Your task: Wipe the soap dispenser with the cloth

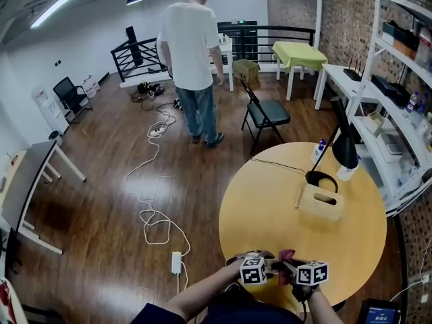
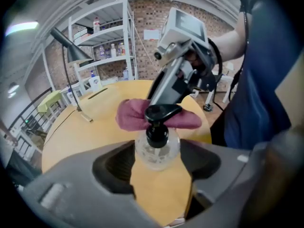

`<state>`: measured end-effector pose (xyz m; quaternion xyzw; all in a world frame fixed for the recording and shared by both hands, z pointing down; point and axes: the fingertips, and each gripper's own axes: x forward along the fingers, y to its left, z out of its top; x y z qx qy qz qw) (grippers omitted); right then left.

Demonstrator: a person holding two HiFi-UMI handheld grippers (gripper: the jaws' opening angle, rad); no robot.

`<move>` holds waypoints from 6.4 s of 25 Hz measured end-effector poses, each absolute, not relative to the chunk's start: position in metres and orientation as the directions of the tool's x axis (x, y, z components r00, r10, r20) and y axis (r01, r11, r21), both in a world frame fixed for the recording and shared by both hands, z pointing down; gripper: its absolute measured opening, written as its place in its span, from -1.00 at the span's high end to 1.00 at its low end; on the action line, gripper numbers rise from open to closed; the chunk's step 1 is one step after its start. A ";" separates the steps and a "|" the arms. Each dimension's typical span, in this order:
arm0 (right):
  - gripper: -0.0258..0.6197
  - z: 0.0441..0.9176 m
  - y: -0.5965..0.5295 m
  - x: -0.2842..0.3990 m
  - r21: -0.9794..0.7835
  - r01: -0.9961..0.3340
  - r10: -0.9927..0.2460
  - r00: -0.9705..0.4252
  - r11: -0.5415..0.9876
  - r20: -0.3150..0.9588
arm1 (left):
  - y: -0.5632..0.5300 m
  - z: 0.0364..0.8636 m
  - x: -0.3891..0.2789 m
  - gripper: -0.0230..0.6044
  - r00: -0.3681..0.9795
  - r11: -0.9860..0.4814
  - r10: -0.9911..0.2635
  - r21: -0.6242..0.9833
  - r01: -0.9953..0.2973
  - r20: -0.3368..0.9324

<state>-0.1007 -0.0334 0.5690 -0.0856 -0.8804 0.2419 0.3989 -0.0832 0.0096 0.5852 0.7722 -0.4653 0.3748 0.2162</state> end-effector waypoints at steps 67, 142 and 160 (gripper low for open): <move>0.66 0.539 -0.021 -0.099 -0.444 -0.055 0.296 -0.670 0.894 0.681 | 0.032 0.563 -0.083 -0.06 0.185 -0.214 -0.606 0.066 -0.975 0.774; 0.66 0.567 -0.039 -0.043 -0.515 -0.270 0.158 -0.750 0.814 0.642 | 0.010 0.566 -0.080 -0.26 0.069 -0.211 -0.606 -0.076 -0.975 0.792; 0.66 0.627 0.005 -0.054 -0.388 -0.052 0.262 -0.653 0.920 0.710 | 0.034 0.572 -0.095 -0.13 0.014 -0.195 -0.449 -0.083 -0.977 0.893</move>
